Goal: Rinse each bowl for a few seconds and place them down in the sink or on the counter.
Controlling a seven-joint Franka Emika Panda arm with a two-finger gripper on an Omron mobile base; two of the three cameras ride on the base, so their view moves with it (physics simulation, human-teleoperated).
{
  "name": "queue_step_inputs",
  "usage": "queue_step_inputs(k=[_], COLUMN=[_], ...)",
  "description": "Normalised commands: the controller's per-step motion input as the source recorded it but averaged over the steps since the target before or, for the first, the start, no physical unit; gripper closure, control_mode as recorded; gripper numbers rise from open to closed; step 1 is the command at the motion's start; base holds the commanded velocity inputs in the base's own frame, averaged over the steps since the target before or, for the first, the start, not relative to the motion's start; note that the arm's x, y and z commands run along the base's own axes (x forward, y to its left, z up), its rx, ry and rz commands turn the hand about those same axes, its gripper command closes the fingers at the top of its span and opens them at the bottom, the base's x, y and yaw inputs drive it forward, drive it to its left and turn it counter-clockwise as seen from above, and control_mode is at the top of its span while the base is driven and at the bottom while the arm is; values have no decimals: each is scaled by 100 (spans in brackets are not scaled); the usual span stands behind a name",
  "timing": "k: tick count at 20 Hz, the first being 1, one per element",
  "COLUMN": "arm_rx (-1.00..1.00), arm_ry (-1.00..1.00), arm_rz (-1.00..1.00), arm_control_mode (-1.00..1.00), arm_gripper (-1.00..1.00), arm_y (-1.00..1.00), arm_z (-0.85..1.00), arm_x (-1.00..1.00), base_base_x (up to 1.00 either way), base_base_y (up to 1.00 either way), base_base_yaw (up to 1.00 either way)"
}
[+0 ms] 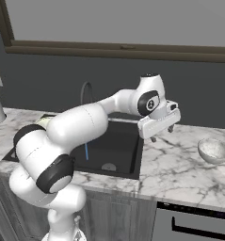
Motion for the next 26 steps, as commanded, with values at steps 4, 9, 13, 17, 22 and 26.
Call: queue_step_inputs(k=[4, 9, 13, 17, 22, 26], arm_rx=[-2, -3, -3, -3, -1, -1], arm_ry=[-2, -4, -4, -4, -2, -2], arm_rz=[3, 3, 2, 1, 0, 0], arm_control_mode=[-100, -100, -100, -100, -100, -100], arm_gripper=[-100, -100, -100, -100, -100, -100], arm_y=[-5, -3, -1, -3, -9, -10], arm_z=[-11, -8, -8, -8, -8, -7], arm_x=[0, 0, 1, 4, 6, 7], base_base_x=[0, 0, 0, 0, 0, 0], base_base_y=[0, 0, 0, 0, 0, 0], base_base_yaw=[0, 0, 0, 0, 0, 0])
